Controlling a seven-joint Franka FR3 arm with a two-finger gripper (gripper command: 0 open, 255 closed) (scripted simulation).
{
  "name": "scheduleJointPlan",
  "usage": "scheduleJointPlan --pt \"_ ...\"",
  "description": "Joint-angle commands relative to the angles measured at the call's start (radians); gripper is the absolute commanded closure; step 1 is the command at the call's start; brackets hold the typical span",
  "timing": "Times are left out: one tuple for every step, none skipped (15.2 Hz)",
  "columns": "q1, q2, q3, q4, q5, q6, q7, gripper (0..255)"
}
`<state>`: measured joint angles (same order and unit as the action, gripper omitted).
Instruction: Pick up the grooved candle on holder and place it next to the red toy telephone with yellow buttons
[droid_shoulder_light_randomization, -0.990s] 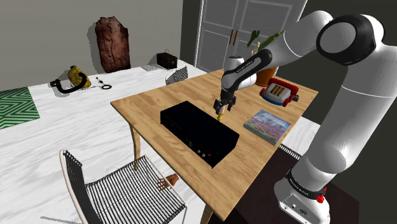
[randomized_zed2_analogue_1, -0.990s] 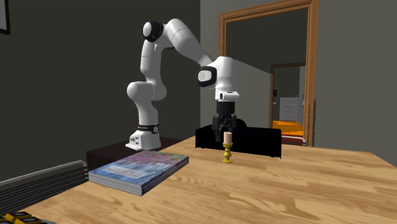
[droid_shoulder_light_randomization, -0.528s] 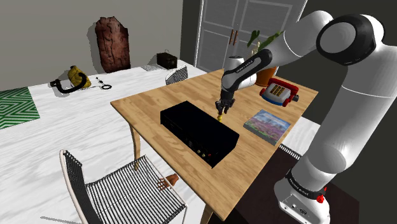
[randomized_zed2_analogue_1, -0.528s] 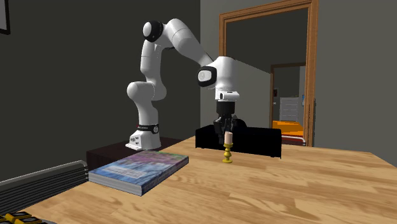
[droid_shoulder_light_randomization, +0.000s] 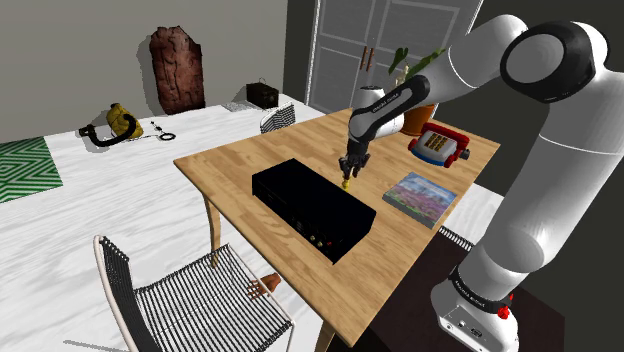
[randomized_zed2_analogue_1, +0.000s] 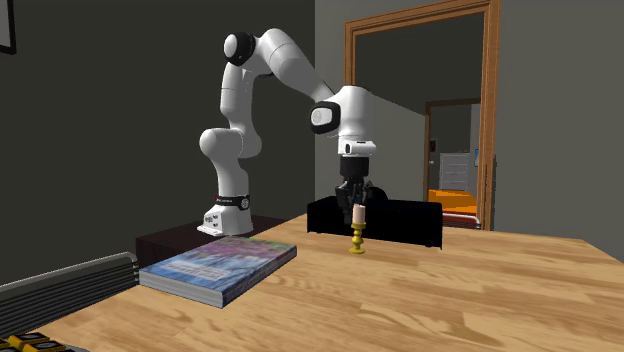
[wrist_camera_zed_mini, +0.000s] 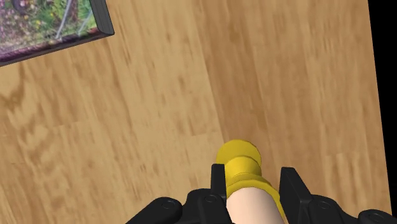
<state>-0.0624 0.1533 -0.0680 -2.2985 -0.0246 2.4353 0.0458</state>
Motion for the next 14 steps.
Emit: scheduleJointPlan --pt "0.001 -0.016 0.0 0.005 -0.001 -0.022 0.001 255" --pt "0.001 -0.026 0.0 0.008 -0.002 -0.034 0.001 255" --pt "0.001 -0.036 0.0 0.012 -0.002 -0.047 0.002 255" --pt "0.001 -0.045 0.0 0.015 -0.003 -0.06 0.002 255" --pt "0.001 -0.055 0.0 0.018 -0.003 -0.073 0.002 255" --pt "0.002 -0.064 0.0 0.022 -0.004 -0.086 0.002 255" --pt "0.002 -0.073 0.0 0.026 -0.004 -0.099 0.002 255" --pt "0.002 -0.082 0.0 0.03 -0.005 -0.112 0.002 255" --pt "0.002 -0.091 0.0 0.035 -0.005 -0.126 0.002 255" --pt "0.002 -0.099 0.0 0.039 -0.006 -0.139 0.002 255" --pt "0.002 -0.107 0.0 0.044 -0.006 -0.152 0.003 255" --pt "0.002 -0.116 0.0 0.049 -0.006 -0.165 0.003 255" --pt "0.002 -0.123 0.0 0.054 -0.007 -0.178 0.003 255" --pt "0.003 -0.131 0.0 0.06 -0.007 -0.191 0.003 255"
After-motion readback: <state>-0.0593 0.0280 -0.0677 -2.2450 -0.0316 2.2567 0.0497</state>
